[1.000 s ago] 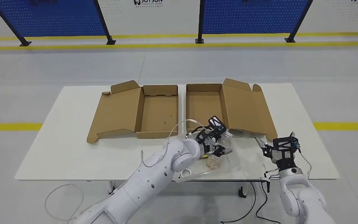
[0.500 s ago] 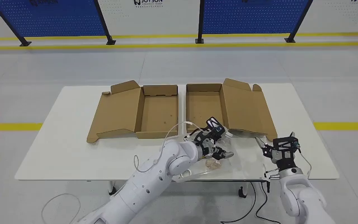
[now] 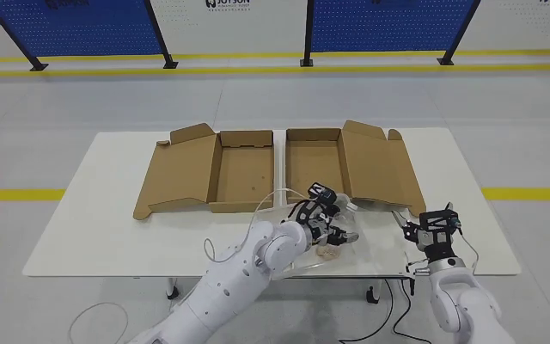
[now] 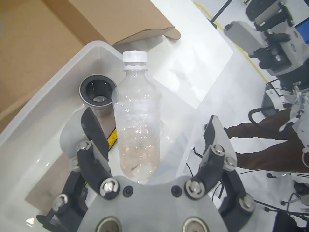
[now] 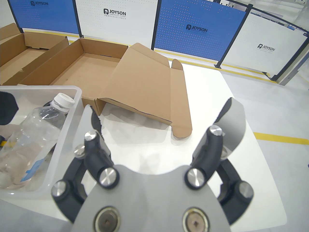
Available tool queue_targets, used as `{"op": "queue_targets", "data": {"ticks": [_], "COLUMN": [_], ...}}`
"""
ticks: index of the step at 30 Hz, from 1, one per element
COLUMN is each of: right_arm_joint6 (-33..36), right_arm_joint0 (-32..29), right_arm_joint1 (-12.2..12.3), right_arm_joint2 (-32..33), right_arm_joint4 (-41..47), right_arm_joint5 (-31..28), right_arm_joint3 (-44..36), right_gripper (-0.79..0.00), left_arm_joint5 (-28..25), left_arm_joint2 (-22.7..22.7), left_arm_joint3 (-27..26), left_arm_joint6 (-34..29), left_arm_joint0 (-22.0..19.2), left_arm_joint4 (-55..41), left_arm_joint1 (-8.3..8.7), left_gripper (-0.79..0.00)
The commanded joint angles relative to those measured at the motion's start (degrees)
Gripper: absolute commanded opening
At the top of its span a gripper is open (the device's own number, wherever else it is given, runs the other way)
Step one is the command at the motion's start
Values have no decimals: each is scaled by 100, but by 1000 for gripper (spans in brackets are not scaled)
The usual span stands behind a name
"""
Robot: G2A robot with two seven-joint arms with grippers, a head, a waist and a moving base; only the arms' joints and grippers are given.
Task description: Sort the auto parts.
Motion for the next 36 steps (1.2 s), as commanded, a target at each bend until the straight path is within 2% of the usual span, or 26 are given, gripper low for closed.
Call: {"op": "queue_targets", "data": {"ticks": [1, 3, 4, 9, 10, 12, 15, 17, 22, 25, 27, 34, 36], "right_arm_joint6": [0, 0, 0, 0, 0, 0, 0, 0, 0, 0, 0, 0, 0], "right_arm_joint0": [0, 0, 0, 0, 0, 0, 0, 0, 0, 0, 0, 0, 0], "right_arm_joint1": [0, 0, 0, 0, 0, 0, 0, 0, 0, 0, 0, 0, 0], "right_arm_joint2": [0, 0, 0, 0, 0, 0, 0, 0, 0, 0, 0, 0, 0], "right_arm_joint4": [0, 0, 0, 0, 0, 0, 0, 0, 0, 0, 0, 0, 0], "right_arm_joint5": [0, 0, 0, 0, 0, 0, 0, 0, 0, 0, 0, 0, 0], "right_arm_joint3": [0, 0, 0, 0, 0, 0, 0, 0, 0, 0, 0, 0, 0], "right_gripper": [0, 0, 0, 0, 0, 0, 0, 0, 0, 0, 0, 0, 0], "left_arm_joint5": [159, 243, 276, 384, 405, 457, 578, 629, 653, 649, 643, 585, 576], "left_arm_joint2": [71, 147, 176, 284, 297, 324, 364, 367, 384, 395, 402, 453, 465], "left_arm_joint3": [159, 275, 329, 559, 599, 695, 817, 879, 1004, 1070, 1108, 1263, 1313], "left_arm_joint6": [-108, -205, -232, -318, -342, -400, -483, -458, -460, -464, -469, -485, -486], "left_arm_joint0": [-87, -169, -200, -314, -336, -379, -437, -454, -504, -538, -557, -646, -667], "left_arm_joint4": [-55, -91, -117, -213, -229, -252, -283, -331, -375, -385, -398, -415, -422], "left_arm_joint1": [-45, -87, -106, -187, -200, -226, -266, -290, -334, -357, -373, -436, -454], "left_gripper": [0, 0, -25, -203, -262, -283, -246, -179, -188, -120, -139, -65, -83]}}
